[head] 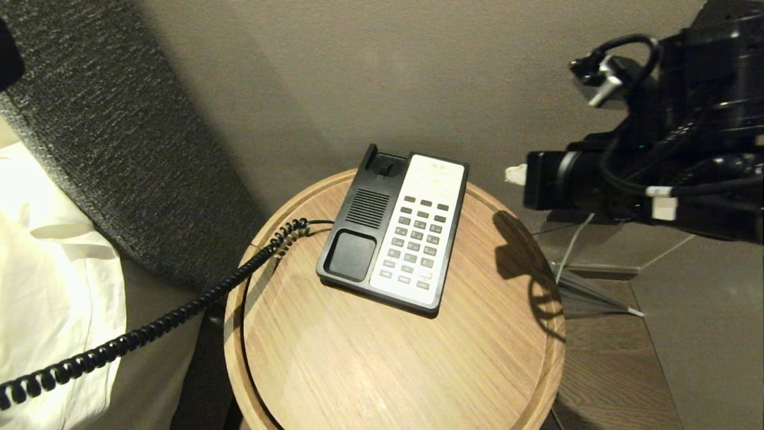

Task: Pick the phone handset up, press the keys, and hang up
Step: Dial the number

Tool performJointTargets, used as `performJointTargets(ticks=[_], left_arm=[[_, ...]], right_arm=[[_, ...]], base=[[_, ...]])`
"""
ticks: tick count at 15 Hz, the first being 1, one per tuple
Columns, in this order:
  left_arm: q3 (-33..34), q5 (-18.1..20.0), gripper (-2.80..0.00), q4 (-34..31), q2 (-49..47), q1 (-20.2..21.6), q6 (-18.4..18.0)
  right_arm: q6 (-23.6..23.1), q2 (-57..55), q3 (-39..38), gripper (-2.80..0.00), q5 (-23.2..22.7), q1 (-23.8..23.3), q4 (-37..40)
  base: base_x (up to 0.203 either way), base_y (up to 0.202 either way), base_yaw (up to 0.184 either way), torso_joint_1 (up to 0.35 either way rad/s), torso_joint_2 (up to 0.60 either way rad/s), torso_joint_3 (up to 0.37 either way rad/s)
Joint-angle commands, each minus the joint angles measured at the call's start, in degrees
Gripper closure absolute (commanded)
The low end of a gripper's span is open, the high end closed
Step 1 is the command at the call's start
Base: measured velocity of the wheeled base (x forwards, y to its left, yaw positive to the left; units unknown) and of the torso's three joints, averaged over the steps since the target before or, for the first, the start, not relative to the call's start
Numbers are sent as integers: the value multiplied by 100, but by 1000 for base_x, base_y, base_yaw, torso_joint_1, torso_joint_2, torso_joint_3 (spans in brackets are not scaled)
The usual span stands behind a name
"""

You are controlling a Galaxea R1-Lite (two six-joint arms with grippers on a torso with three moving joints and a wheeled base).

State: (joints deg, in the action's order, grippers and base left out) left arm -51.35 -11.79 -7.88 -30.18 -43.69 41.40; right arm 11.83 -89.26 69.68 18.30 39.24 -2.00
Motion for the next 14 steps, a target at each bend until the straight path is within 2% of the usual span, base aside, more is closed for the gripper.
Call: performJointTargets(ticks=[1,9,14], left_arm=[[11,-8,0,-4,43,-1,26],[2,18,0,-4,126,0,25],[-33,27,0,-4,127,0,9]], right_arm=[[51,-678,228,0,494,543,-317],[82,-680,143,0,480,1042,-178],[82,-777,134,0,526,1042,-178]], base=[[0,0,0,0,0,0],[0,0,0,0,0,0],[0,0,0,0,0,0]])
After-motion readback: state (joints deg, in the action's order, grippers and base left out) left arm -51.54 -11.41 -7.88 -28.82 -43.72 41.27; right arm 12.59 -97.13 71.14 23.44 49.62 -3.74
